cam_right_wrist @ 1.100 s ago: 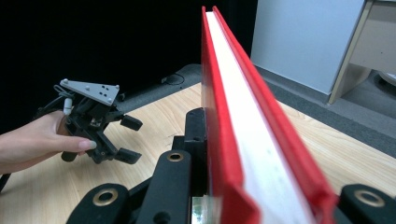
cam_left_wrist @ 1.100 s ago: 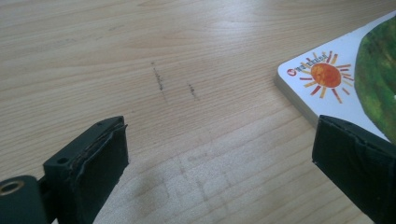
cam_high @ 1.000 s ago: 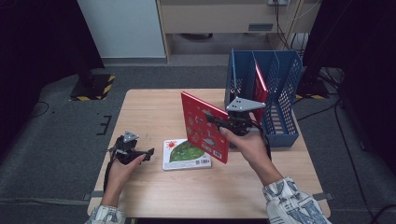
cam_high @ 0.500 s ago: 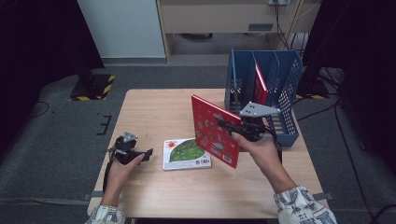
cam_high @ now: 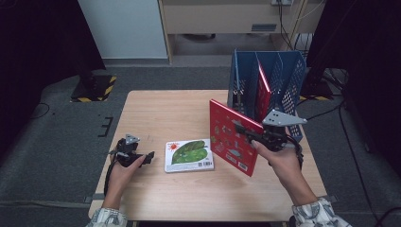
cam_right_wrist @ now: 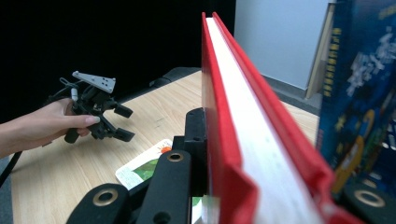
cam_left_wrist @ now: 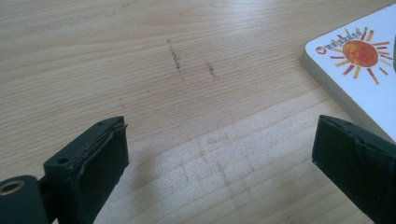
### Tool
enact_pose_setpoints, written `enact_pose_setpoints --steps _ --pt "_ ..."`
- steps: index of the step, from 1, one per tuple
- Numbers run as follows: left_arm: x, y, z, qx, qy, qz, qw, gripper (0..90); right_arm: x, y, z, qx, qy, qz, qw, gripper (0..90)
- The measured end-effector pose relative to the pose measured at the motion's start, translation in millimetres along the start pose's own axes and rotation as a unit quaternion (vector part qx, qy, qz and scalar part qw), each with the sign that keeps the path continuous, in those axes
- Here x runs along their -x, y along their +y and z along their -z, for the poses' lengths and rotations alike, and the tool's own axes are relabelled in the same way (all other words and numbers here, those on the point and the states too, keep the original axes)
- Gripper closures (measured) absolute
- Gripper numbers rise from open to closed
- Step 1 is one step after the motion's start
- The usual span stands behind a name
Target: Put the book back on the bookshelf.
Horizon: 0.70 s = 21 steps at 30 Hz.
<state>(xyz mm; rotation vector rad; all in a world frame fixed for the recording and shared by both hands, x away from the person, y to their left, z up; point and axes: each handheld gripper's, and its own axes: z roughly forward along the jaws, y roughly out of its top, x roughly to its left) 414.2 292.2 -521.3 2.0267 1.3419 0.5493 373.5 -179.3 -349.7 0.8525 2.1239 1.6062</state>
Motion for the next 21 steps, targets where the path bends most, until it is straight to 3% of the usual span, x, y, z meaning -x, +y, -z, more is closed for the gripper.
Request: enact_pose_setpoints --steps 21 --pt "2.4 -3.1 -6.6 -0.021 -0.001 -0.005 0.9998 3.4 9.8 -17.8 55.5 0.003 -0.035 -0.013 0.9993 79.5"
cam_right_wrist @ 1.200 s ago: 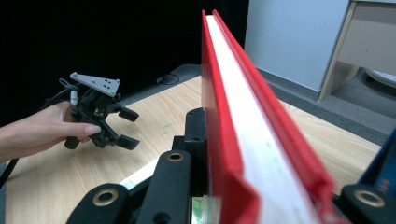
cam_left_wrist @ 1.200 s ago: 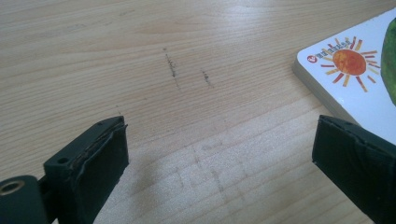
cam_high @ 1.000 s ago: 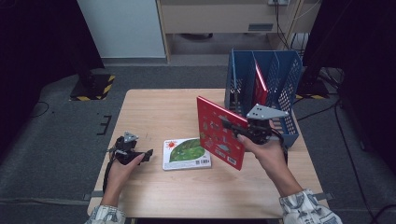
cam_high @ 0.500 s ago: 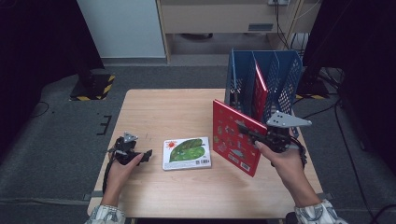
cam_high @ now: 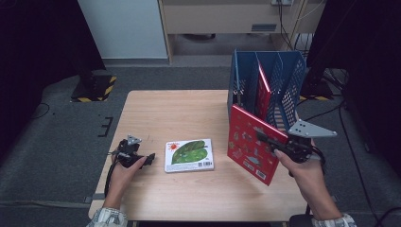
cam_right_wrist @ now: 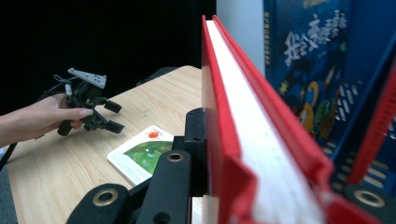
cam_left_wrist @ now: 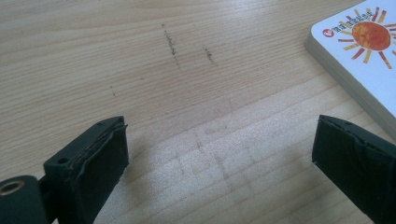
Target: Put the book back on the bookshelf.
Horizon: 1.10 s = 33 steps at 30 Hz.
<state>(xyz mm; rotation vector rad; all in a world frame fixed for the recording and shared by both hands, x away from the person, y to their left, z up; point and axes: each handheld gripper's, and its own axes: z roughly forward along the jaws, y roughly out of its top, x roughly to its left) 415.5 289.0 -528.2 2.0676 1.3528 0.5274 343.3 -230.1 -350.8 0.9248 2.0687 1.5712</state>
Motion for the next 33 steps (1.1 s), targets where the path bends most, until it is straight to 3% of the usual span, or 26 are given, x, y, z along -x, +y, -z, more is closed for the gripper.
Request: enact_pose_setpoints --steps 8,18,33 --pt "2.0 -0.8 -3.1 -0.008 -0.002 -0.001 1.0 3.4 8.9 -8.1 19.7 0.0 -0.017 -0.012 0.9998 79.5" --pt "2.5 -2.1 -3.7 -0.006 0.0 -0.001 1.0 2.9 19.4 -5.8 47.3 0.014 -0.04 -0.03 0.9987 79.5" --pt "3.4 -6.4 -5.0 0.013 0.0 0.0 0.9999 0.7 30.5 24.9 76.7 0.019 -0.08 -0.033 0.9961 79.5"
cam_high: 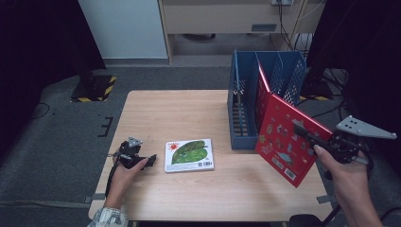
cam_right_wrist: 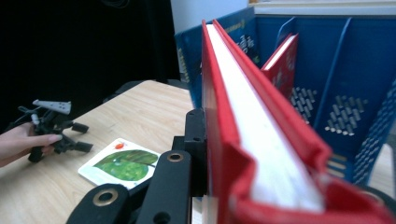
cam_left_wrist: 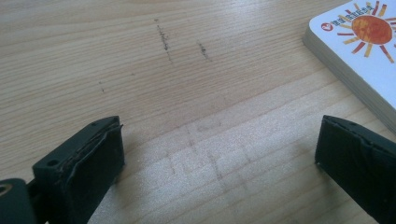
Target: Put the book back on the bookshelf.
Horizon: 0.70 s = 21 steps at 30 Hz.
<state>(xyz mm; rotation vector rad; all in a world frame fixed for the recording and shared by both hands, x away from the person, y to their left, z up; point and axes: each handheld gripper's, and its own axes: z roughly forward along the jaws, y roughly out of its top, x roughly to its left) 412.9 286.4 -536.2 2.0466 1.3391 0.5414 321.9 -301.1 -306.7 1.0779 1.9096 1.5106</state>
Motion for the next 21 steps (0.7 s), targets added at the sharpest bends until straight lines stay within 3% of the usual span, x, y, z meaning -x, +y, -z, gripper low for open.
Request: enact_pose_setpoints --steps 10,21 --pt "0.1 -0.8 0.2 0.002 0.001 -0.001 1.0 0.5 14.2 25.8 -0.4 0.001 -0.048 0.005 0.9988 79.6" --pt "0.3 -0.7 0.1 0.001 0.001 -0.001 1.0 0.3 32.4 43.5 -28.8 -0.002 -0.1 0.012 0.9949 79.5"
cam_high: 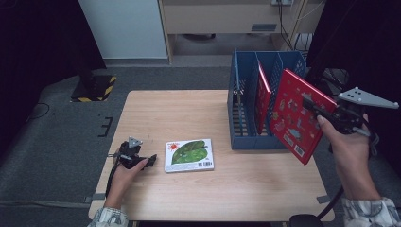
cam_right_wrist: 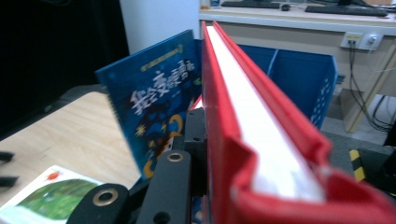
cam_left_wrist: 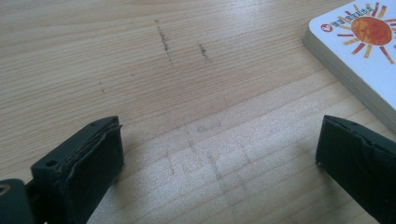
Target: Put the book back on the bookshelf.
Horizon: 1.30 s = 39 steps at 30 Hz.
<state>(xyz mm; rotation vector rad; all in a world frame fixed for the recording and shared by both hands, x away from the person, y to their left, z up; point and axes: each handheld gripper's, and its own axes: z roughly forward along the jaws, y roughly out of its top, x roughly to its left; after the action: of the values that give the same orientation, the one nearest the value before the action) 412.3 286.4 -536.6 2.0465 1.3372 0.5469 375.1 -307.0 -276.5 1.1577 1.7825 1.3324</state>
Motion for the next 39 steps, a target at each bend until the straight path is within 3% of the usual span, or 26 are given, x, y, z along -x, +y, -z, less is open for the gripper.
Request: enact_pose_setpoints --steps 6,14,23,39 --pt "0.1 0.0 -0.1 0.0 0.0 0.0 1.0 0.3 9.5 4.7 -22.9 -0.005 -0.021 -0.004 0.9998 79.6" --pt "0.1 0.1 -0.1 0.0 0.0 0.0 1.0 0.2 13.7 5.5 -47.3 -0.007 -0.029 -0.015 0.9994 79.6" --pt "0.3 0.1 -0.1 0.0 0.0 0.0 1.0 0.1 17.4 9.2 -66.4 -0.011 -0.042 -0.025 0.9988 79.5" --pt "0.4 0.2 -0.3 -0.001 0.0 0.0 1.0 0.0 18.6 17.6 -98.6 -0.024 -0.054 -0.017 0.9981 79.5"
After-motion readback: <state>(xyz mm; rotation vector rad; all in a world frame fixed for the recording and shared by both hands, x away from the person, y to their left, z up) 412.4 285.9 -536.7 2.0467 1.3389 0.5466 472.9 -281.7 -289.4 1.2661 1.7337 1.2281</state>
